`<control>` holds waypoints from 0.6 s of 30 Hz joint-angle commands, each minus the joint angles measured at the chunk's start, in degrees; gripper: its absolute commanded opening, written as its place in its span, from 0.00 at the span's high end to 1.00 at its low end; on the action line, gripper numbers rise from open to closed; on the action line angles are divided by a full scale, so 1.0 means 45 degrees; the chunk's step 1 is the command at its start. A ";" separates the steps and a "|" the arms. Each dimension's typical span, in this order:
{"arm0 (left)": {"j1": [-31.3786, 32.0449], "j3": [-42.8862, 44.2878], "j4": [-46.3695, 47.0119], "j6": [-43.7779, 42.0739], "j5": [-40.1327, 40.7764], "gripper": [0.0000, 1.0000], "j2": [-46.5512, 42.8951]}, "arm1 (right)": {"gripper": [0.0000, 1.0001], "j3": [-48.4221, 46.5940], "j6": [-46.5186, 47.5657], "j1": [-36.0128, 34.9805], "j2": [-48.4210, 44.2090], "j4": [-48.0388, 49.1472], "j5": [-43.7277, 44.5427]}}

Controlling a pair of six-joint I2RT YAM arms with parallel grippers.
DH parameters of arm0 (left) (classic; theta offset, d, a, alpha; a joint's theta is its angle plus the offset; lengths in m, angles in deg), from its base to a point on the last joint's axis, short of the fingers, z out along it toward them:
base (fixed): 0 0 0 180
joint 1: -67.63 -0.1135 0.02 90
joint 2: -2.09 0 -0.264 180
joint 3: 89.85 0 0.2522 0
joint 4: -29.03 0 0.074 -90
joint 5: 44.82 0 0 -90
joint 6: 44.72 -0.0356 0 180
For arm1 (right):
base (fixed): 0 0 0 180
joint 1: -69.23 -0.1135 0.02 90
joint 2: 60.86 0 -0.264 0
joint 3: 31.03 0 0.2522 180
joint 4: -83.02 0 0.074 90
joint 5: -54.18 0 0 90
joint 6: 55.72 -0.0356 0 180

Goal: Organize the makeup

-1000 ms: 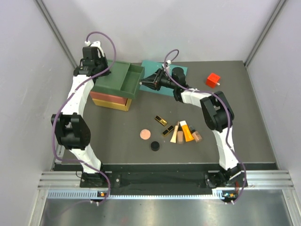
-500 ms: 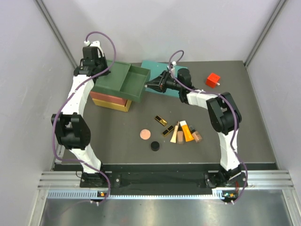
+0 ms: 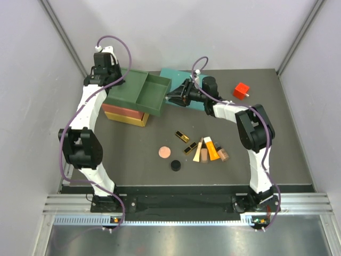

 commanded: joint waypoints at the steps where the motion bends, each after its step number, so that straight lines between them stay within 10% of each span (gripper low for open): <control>1: -0.0029 0.0084 -0.0988 -0.0144 0.0218 1.00 0.0464 | 0.49 0.0074 0.1344 0.0188 -0.1531 -0.1183 0.0397; 18: -0.0029 0.0006 -0.1457 -0.0437 0.0159 1.00 0.0620 | 0.39 -0.1234 1.3433 -0.0280 -0.4521 -1.4719 0.6413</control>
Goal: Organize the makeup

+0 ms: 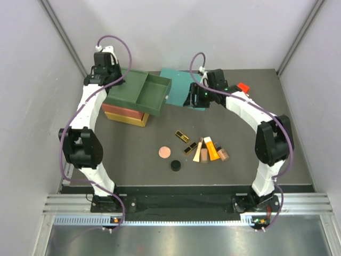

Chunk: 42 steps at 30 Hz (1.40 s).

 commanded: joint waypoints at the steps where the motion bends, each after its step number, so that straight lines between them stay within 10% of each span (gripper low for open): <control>1: -0.0029 -0.0159 -0.1365 -0.0330 0.0140 1.00 0.0533 | 0.38 0.0534 0.3397 -0.0460 -0.1301 -0.3397 0.2398; 17: -0.0029 -0.0531 -0.1365 -0.0604 0.0061 1.00 0.0747 | 0.38 0.5108 0.2715 -0.0500 -0.5303 -0.5958 0.7220; 42: -0.0029 -0.1019 -0.1287 -0.0389 -0.0056 1.00 0.0904 | 0.40 0.7882 0.1991 -0.0890 -0.4409 -0.4869 0.6541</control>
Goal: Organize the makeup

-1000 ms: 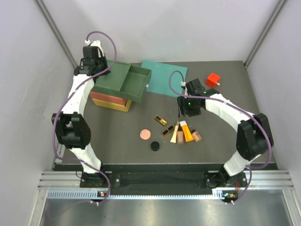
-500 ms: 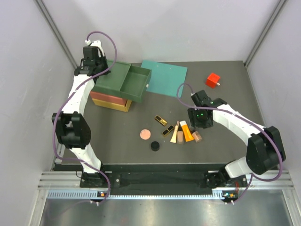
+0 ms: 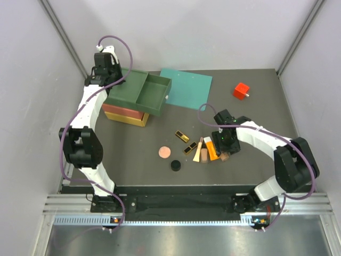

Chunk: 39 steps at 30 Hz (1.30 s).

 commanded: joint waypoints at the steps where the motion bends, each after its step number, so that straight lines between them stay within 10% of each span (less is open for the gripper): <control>1: -0.0010 -0.0703 -0.1991 -0.0044 0.0042 1.00 0.0851 | 0.43 0.0169 -0.0228 -0.0113 0.0642 0.1098 -0.0012; 6: -0.0029 -0.0761 -0.1991 -0.0025 0.0042 1.00 0.0831 | 0.88 0.0365 -0.0385 -0.0133 0.0899 0.1939 0.0086; 9: -0.0029 -0.0898 -0.2030 0.0014 0.0042 1.00 0.0734 | 0.95 0.0035 -0.0269 -0.0133 0.0607 0.1940 0.0299; 25: -0.0029 -0.1074 -0.1991 0.0073 0.0042 1.00 0.0714 | 1.00 -0.6701 0.0261 -0.0133 0.1249 0.0651 -0.0245; 39: -0.0029 -0.0820 -0.2206 0.0366 -0.0662 1.00 0.0870 | 1.00 -1.0922 -0.1908 -0.0542 0.3492 0.4107 -0.4892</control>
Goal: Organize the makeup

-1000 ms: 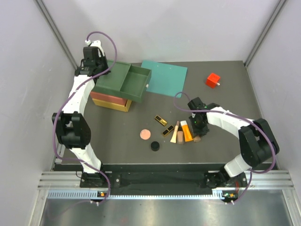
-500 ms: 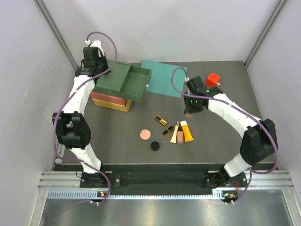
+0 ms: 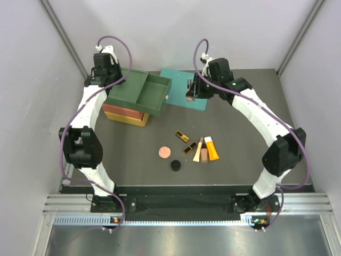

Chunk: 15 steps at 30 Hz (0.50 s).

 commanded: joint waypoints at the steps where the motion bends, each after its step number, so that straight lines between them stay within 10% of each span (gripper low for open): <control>1: -0.0010 -0.0577 -0.2672 0.0220 -0.0443 1.00 0.0875 | 1.00 -0.1558 -0.0932 -0.0445 0.1008 0.1737 -0.1669; 15: -0.0010 -0.0694 -0.2829 0.0182 -0.0443 1.00 0.0934 | 1.00 -0.6267 -0.3019 -0.1344 0.4894 0.3005 -0.4030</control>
